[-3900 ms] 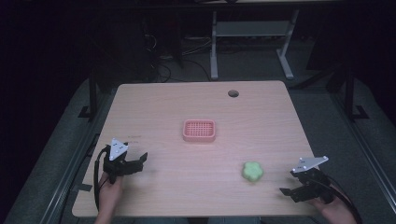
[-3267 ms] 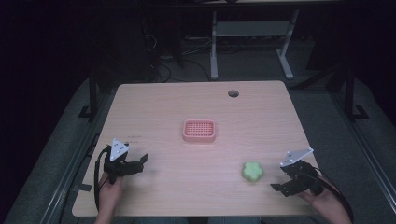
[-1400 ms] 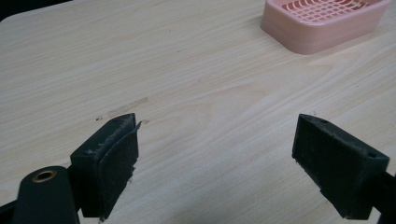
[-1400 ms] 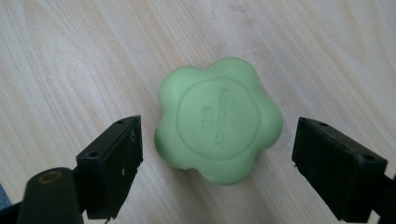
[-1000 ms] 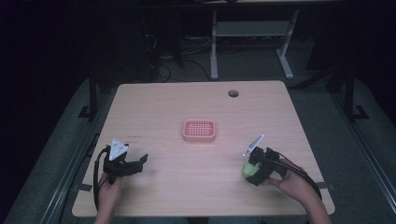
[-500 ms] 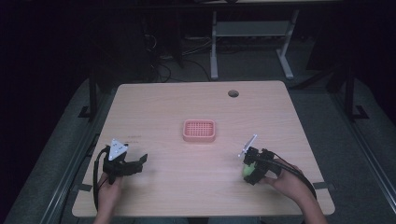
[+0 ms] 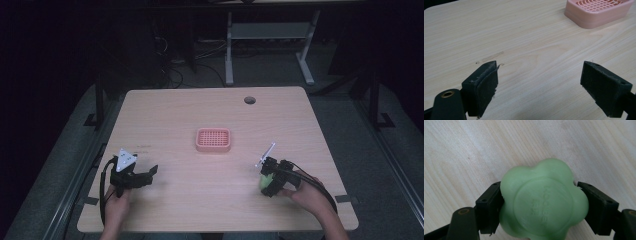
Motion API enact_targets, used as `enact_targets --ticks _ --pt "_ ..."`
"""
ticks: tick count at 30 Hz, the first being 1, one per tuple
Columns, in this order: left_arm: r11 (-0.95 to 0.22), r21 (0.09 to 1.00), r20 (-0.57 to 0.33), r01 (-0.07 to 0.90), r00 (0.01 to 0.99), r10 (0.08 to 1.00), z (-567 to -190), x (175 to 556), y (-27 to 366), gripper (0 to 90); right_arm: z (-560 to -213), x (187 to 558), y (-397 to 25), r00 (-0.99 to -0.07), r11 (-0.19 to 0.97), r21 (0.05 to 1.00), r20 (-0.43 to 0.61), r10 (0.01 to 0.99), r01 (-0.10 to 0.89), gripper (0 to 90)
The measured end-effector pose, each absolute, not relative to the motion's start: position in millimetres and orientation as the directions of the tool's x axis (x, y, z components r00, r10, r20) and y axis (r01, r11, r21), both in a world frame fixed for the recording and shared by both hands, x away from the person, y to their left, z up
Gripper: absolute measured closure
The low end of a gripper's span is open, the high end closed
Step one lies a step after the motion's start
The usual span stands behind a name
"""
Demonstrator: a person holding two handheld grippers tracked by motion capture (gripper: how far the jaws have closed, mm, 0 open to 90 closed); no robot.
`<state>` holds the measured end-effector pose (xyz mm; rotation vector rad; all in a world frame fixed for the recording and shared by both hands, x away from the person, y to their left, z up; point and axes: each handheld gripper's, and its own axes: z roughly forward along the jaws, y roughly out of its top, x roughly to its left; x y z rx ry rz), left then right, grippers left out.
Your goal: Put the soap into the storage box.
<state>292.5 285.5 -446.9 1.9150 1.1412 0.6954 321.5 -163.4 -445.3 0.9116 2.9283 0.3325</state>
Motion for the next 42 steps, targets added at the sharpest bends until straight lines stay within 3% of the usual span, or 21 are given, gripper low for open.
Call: enact_targets --ticks 28,42 --pt "-0.275 0.842 0.056 0.464 0.432 0.900 -446.6 292.7 289.9 14.2 -442.8 321.7 -167.9 -0.828 0.800 0.247 0.023 0.560 0.547 25.6" --pt "-0.270 0.844 0.052 0.465 0.429 0.902 -446.7 292.8 291.1 14.2 -427.0 327.0 -164.5 -0.833 0.787 0.313 0.024 0.552 0.531 25.6"
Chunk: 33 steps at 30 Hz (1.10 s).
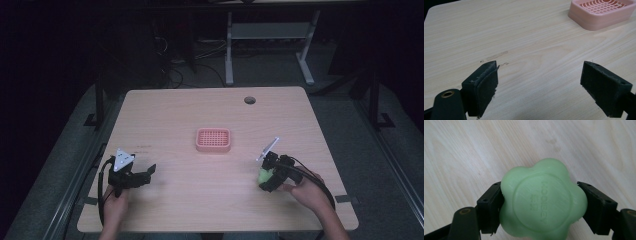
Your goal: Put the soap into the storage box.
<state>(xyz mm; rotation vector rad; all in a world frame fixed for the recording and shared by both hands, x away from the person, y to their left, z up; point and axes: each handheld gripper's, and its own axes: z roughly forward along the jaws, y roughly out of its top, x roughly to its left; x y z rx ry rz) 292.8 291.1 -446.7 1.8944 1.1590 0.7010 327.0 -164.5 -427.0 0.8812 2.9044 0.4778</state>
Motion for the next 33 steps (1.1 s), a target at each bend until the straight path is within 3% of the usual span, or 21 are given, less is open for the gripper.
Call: enact_targets --ticks 33 --pt "-0.256 0.844 0.039 0.472 0.422 0.906 -447.4 294.9 293.0 14.2 -407.0 374.8 -135.3 -0.846 0.773 0.382 0.047 0.531 0.506 25.5"
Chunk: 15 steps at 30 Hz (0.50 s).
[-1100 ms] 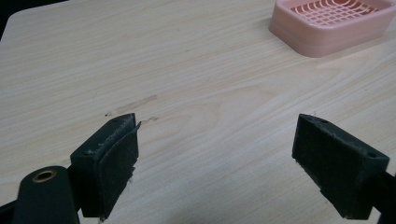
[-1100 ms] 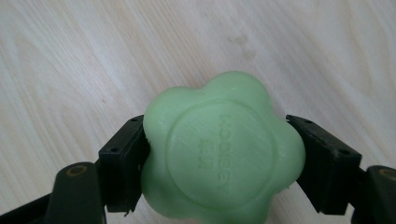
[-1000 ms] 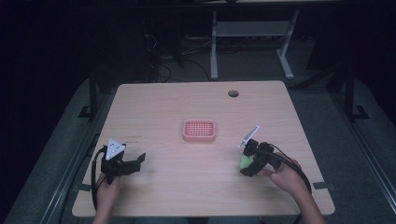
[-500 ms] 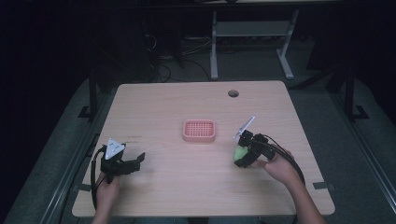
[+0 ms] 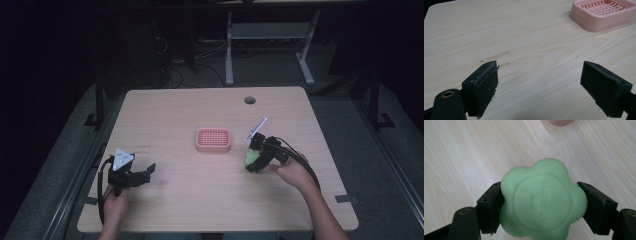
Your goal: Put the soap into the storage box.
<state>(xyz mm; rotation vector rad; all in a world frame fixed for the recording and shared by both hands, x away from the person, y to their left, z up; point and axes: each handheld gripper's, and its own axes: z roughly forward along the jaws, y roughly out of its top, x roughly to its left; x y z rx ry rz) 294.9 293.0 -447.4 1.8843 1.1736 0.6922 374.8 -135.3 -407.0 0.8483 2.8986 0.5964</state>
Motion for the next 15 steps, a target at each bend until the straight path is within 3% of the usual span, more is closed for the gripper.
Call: enact_targets --ticks 15 --pt "-0.250 0.847 0.033 0.470 0.422 0.906 -447.4 294.6 291.8 14.1 -401.7 389.7 -123.0 -0.854 0.781 0.380 0.048 0.519 0.496 25.6"
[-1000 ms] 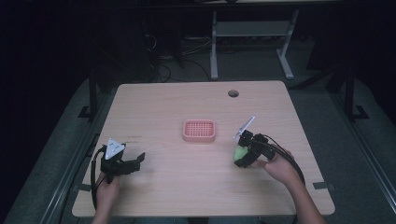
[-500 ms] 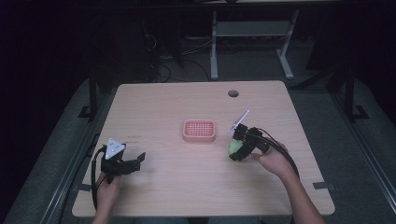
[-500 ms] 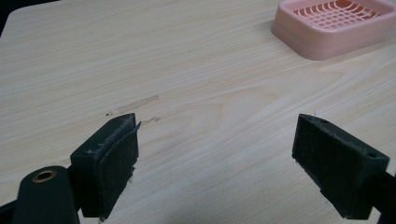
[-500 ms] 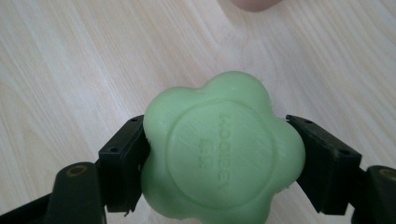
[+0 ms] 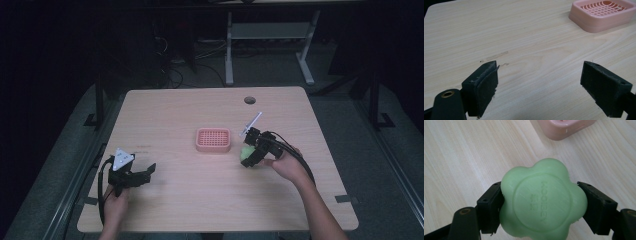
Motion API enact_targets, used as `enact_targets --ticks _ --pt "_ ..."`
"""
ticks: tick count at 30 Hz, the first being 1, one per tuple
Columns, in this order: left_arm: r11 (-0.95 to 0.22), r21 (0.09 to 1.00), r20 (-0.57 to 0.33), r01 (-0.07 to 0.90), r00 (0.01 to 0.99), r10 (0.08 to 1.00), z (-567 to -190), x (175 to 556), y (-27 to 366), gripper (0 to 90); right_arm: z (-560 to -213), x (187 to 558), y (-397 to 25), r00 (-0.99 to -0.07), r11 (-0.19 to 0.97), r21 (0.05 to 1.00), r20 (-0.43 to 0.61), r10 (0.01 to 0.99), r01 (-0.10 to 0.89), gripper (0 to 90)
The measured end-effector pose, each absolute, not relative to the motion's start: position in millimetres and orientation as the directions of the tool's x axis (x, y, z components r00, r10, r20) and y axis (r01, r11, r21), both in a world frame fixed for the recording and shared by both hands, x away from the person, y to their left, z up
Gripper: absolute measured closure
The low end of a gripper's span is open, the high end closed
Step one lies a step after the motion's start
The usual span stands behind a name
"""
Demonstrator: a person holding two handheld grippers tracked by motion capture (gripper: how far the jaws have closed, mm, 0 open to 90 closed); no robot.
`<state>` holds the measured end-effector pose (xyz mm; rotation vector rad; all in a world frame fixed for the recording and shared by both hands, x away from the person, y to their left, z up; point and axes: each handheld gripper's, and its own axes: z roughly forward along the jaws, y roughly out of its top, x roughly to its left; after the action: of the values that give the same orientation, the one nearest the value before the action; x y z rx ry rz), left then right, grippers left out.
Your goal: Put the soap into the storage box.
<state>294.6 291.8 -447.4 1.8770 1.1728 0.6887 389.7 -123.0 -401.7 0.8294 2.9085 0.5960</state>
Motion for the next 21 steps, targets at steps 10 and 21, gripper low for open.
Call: enact_targets --ticks 10,21 --pt "-0.237 0.850 0.025 0.471 0.414 0.910 -447.3 294.5 293.9 14.2 -391.2 399.1 -104.4 -0.870 0.796 0.382 0.042 0.492 0.468 25.5" --pt "-0.232 0.849 0.021 0.474 0.410 0.912 -447.1 294.9 293.9 14.2 -383.5 411.5 -90.8 -0.880 0.806 0.387 0.030 0.474 0.447 25.6"
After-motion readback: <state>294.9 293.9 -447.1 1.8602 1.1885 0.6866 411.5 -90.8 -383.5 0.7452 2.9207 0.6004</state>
